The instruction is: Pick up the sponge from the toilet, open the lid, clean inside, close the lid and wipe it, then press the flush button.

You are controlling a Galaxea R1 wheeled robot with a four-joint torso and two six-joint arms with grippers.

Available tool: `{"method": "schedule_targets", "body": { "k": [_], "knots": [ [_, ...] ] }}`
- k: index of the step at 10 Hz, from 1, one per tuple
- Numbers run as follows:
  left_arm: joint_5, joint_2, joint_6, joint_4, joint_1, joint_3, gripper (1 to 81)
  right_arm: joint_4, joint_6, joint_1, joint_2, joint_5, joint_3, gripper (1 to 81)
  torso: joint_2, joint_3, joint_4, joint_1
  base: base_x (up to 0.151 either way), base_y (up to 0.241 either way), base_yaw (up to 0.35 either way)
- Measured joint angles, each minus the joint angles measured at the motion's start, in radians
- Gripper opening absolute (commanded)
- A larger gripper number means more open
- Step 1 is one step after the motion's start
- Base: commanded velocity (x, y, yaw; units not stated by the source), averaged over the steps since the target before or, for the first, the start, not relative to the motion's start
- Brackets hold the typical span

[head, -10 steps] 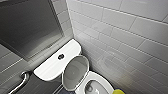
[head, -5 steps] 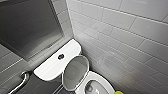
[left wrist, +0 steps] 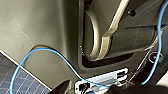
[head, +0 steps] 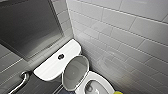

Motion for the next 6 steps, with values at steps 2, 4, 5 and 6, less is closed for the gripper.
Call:
{"method": "schedule_targets", "body": {
  "k": [2, 4, 5, 6],
  "knots": [
    [0.000, 0.000, -0.001, 0.000, 0.000, 0.000, 81.1, 0.000, 0.000, 0.000, 0.003, 0.000, -0.007, 1.0, 0.000, 0.000, 0.000, 0.000, 0.000, 0.000, 0.000],
    [0.000, 0.000, -0.001, 0.000, -0.001, 0.000, 81.1, 0.000, 0.000, 0.001, 0.009, 0.001, -0.015, 1.0, 0.007, 0.000, 0.000, -0.004, 0.000, 0.000, 0.000],
    [0.000, 0.000, -0.001, 0.000, -0.005, 0.000, 81.1, 0.000, 0.000, 0.003, 0.013, 0.006, -0.022, 1.0, 0.028, 0.000, 0.000, -0.017, 0.000, 0.000, 0.000],
    [-0.001, 0.000, -0.001, 0.000, -0.008, 0.000, 81.1, 0.000, 0.000, 0.007, 0.019, 0.013, -0.034, 1.0, 0.061, 0.000, 0.000, -0.038, 0.000, 0.000, 0.000]
  ]
}}
